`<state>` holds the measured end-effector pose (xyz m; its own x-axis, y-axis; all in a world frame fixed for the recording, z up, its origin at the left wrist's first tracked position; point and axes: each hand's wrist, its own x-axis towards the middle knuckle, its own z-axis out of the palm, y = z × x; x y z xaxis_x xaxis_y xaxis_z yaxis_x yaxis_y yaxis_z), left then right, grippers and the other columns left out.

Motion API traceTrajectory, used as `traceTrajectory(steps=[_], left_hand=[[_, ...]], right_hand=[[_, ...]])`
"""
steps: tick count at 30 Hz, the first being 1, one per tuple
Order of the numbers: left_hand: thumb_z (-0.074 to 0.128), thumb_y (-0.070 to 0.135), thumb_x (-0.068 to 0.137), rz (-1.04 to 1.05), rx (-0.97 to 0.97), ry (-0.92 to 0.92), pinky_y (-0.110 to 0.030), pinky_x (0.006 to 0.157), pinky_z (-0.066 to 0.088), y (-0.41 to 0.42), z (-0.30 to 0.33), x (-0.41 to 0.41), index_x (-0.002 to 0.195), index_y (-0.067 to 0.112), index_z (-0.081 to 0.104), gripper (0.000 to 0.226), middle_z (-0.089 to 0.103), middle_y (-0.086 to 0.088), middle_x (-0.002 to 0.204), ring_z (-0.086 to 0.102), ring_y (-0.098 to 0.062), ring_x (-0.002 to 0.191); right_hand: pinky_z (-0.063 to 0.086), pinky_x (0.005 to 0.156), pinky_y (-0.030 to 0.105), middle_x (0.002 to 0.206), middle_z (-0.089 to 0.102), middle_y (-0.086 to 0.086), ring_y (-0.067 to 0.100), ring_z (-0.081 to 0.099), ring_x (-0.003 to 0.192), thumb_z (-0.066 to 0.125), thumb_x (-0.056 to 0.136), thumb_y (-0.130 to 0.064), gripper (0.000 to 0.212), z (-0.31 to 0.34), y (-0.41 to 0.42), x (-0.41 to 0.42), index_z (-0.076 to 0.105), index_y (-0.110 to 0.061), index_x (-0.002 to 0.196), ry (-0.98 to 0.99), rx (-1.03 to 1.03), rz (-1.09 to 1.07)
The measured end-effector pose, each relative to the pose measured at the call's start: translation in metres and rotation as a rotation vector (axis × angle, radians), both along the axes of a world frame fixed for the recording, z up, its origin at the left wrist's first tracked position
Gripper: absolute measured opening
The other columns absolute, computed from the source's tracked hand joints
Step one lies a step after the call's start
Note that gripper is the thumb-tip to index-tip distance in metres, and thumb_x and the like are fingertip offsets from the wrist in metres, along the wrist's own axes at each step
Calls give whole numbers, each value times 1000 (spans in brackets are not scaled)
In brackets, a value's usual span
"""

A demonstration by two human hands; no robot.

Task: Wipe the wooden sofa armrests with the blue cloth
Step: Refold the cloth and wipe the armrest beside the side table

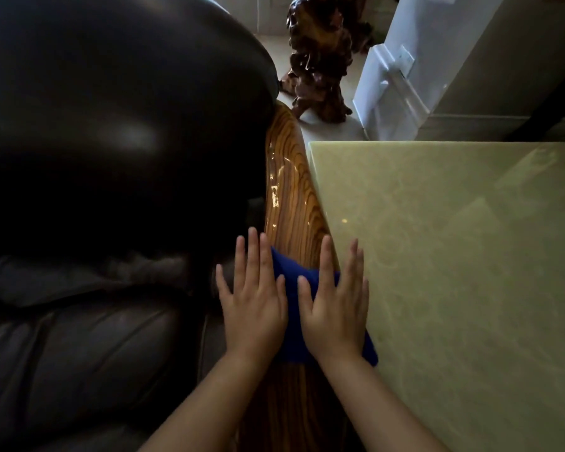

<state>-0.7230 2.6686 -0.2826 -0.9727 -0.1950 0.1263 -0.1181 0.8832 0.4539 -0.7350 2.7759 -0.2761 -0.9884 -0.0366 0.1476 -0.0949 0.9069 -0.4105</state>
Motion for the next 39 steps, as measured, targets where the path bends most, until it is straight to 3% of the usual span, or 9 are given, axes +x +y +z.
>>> traceTrajectory(steps=[2, 4, 8, 11, 15, 22, 27, 33, 39], left_hand=[[9, 43, 90, 18, 20, 0, -51, 117, -3, -3, 10, -12, 140, 27, -21, 60, -25, 2, 151, -21, -15, 141], [14, 45, 91, 5, 87, 36, -47, 116, -11, -7, 17, -5, 141, 32, -21, 63, -31, 4, 151, -25, -15, 140], [24, 39, 94, -340, 46, -30, -43, 119, 1, -19, 7, 37, 144, 33, -8, 60, -25, 7, 154, -21, -14, 142], [34, 36, 94, -419, -36, -228, -36, 117, -4, -28, 7, 24, 134, 40, -22, 69, -43, 14, 141, -41, -6, 130], [49, 33, 90, -478, -49, -257, -28, 112, -8, -34, 26, -24, 134, 36, -15, 78, -30, 10, 145, -29, -10, 136], [71, 28, 77, -495, 64, -386, -39, 120, 4, -45, 53, -113, 146, 23, 7, 94, -4, -5, 158, -5, -21, 145], [73, 36, 73, -549, 1, -480, -40, 119, 2, -58, 56, -170, 146, 26, -1, 104, -10, -4, 158, -10, -22, 144], [74, 57, 60, -544, -301, -625, -50, 118, 2, -56, 61, -216, 144, 29, -14, 125, -23, -3, 155, -20, -26, 142], [75, 48, 66, -516, -291, -579, -48, 118, 11, -50, 66, -206, 146, 25, -3, 114, -7, -4, 158, -2, -27, 145]], right_hand=[[6, 114, 58, 151, -24, 5, 22, -18, 141, 18, 89, -60, 68, 15, 0, -15, -17, -34, 142, -20, 0, 34], [5, 112, 58, 154, -19, 4, 22, -15, 143, 22, 91, -56, 64, 25, 7, -10, -8, -35, 144, 34, -55, 27], [30, 109, 49, 157, 7, 2, 21, 5, 144, 36, 92, -34, 57, 11, 24, 35, 15, -32, 145, 38, -16, 279], [12, 114, 41, 155, -10, -4, 18, -11, 143, 44, 94, -31, 61, -1, 26, 25, 7, -33, 143, -78, 9, 335], [-2, 115, 31, 147, -31, -13, 6, -31, 135, 40, 94, -38, 66, 5, 25, -14, -11, -40, 137, -144, 6, 377], [8, 114, 31, 157, -9, 1, 17, -6, 144, 55, 89, -32, 69, 26, 14, -98, 14, -31, 145, -260, -113, 376], [20, 111, 32, 158, -5, 3, 23, 11, 143, 64, 82, -37, 85, 36, 5, -153, 8, -30, 146, -382, -106, 346], [26, 110, 37, 158, -2, 3, 26, 14, 142, 77, 66, -45, 117, 56, 1, -203, -7, -24, 146, -630, 28, 371], [29, 108, 39, 157, 8, 8, 29, 22, 139, 73, 71, -42, 108, 60, -6, -197, 0, -19, 147, -590, 104, 362]])
